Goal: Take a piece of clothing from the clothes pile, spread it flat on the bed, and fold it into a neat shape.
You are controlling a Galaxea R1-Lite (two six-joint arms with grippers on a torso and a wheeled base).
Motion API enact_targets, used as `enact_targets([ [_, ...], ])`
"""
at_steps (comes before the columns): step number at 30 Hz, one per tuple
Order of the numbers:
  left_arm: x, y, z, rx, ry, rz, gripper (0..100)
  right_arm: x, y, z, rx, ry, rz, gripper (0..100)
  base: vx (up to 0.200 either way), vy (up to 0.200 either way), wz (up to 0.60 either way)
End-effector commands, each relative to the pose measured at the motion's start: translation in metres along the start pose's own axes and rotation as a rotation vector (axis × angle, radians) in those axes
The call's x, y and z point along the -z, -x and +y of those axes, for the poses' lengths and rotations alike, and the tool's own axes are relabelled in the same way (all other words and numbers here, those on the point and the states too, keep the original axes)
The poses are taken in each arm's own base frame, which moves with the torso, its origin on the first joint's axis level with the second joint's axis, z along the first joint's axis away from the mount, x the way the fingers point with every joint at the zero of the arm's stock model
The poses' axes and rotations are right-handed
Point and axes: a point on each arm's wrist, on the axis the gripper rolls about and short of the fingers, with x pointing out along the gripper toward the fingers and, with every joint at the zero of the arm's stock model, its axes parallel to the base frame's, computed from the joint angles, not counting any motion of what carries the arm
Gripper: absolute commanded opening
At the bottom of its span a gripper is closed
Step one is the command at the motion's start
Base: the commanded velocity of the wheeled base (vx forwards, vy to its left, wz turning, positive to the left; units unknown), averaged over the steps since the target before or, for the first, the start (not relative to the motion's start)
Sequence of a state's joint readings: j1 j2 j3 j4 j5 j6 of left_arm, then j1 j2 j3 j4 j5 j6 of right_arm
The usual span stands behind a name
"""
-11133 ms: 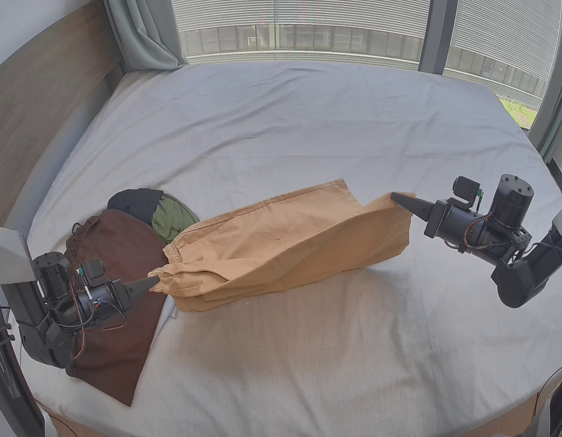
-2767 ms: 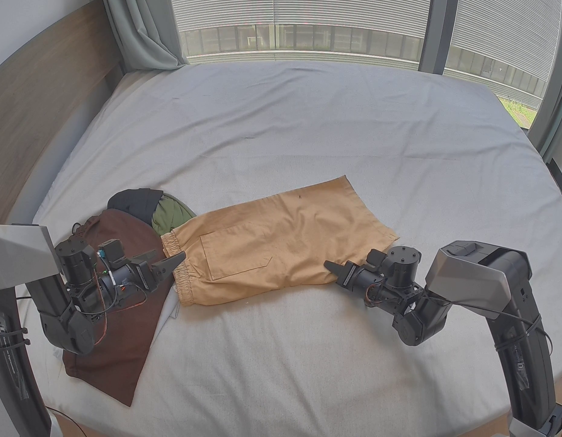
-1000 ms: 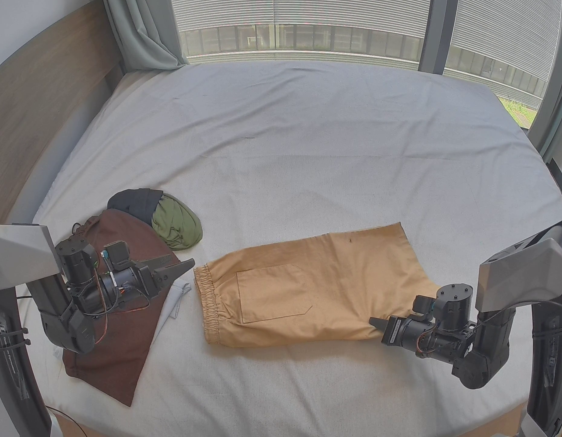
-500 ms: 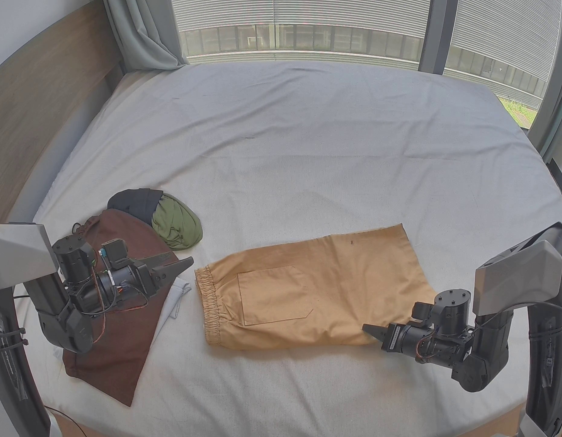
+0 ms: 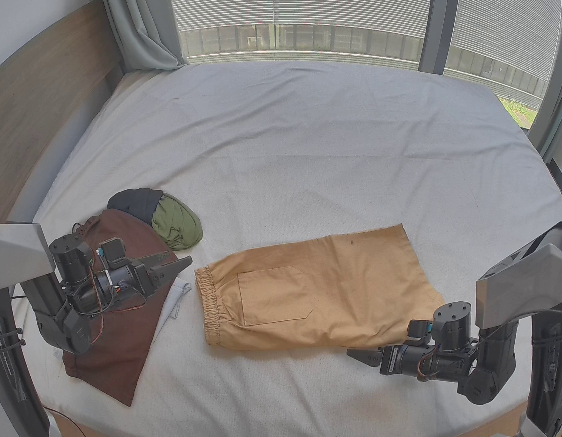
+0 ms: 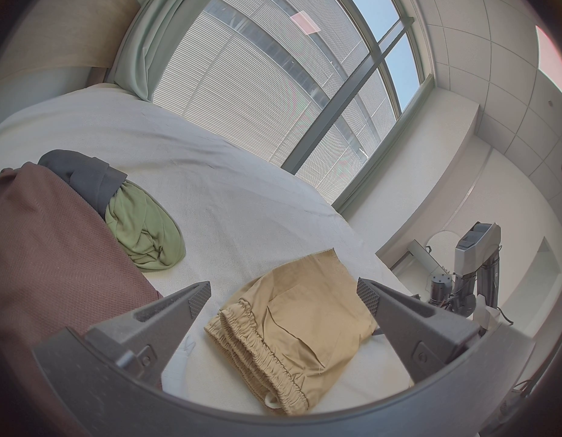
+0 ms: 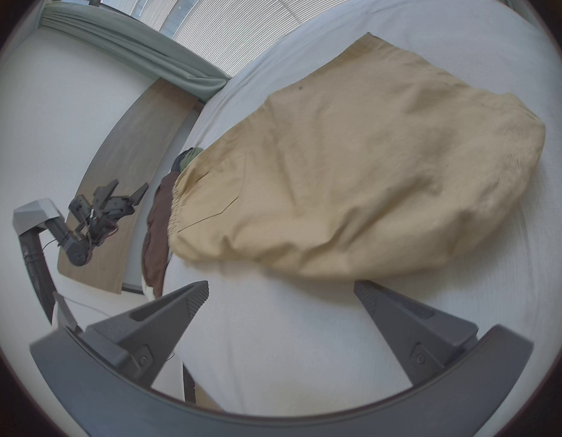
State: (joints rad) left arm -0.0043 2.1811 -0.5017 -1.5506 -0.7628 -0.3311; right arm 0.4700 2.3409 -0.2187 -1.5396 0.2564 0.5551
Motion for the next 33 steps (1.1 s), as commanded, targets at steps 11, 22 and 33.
enact_targets([
  [11, -0.008, 0.032, -0.019, -0.026, -0.039, -0.007, 100, -0.008, 0.029, 0.033, -0.111, 0.069, -0.035, 100, 0.0, 0.0, 0.0],
  [22, -0.006, 0.039, -0.022, -0.015, -0.033, 0.004, 100, -0.014, 0.032, 0.038, -0.151, 0.08, -0.057, 100, 0.0, 0.0, 0.0],
  [33, 0.015, 0.038, -0.017, 0.05, 0.059, 0.091, 100, -0.017, 0.035, 0.04, -0.158, 0.125, -0.073, 100, 0.0, 0.0, 0.0],
])
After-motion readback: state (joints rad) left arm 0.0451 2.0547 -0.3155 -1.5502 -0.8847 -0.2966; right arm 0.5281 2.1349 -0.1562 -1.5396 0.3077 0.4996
